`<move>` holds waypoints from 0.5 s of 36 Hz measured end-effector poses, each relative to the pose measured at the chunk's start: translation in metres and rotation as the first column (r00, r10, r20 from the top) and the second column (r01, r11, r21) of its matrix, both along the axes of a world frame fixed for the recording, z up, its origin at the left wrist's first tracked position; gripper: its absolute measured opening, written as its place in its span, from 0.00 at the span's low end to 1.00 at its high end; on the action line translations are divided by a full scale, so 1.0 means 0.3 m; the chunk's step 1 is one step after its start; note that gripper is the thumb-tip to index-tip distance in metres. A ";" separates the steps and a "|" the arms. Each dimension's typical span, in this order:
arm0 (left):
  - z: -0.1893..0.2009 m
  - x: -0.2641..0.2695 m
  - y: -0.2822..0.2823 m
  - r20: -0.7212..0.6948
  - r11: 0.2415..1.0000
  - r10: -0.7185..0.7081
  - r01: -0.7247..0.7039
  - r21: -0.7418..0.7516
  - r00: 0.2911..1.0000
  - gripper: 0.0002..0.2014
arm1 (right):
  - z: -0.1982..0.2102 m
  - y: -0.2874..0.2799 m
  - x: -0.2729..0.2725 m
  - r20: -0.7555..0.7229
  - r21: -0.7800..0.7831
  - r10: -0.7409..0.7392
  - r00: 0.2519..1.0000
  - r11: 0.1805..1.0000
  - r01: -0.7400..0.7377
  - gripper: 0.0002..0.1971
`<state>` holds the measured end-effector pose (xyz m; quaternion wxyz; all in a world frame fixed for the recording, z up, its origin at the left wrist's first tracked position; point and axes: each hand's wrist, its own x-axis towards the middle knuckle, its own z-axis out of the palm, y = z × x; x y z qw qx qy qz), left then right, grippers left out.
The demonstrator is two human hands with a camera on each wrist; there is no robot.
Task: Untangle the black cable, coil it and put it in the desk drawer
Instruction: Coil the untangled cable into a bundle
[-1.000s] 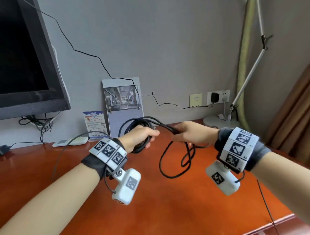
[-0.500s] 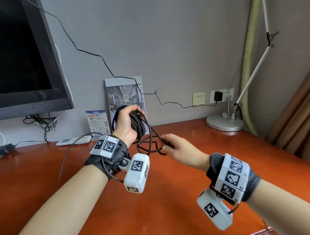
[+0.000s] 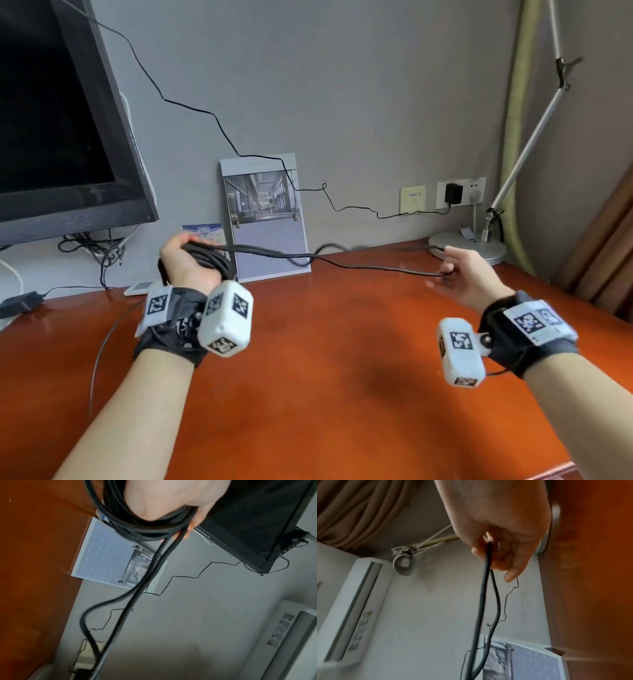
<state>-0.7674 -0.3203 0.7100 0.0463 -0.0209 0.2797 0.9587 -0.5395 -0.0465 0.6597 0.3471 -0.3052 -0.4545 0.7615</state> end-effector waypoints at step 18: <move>-0.085 0.124 0.138 -0.233 0.864 -0.236 0.094 -0.494 0.943 0.17 | 0.024 -0.258 -0.145 0.419 0.705 -0.062 0.906 0.651 -0.282 0.40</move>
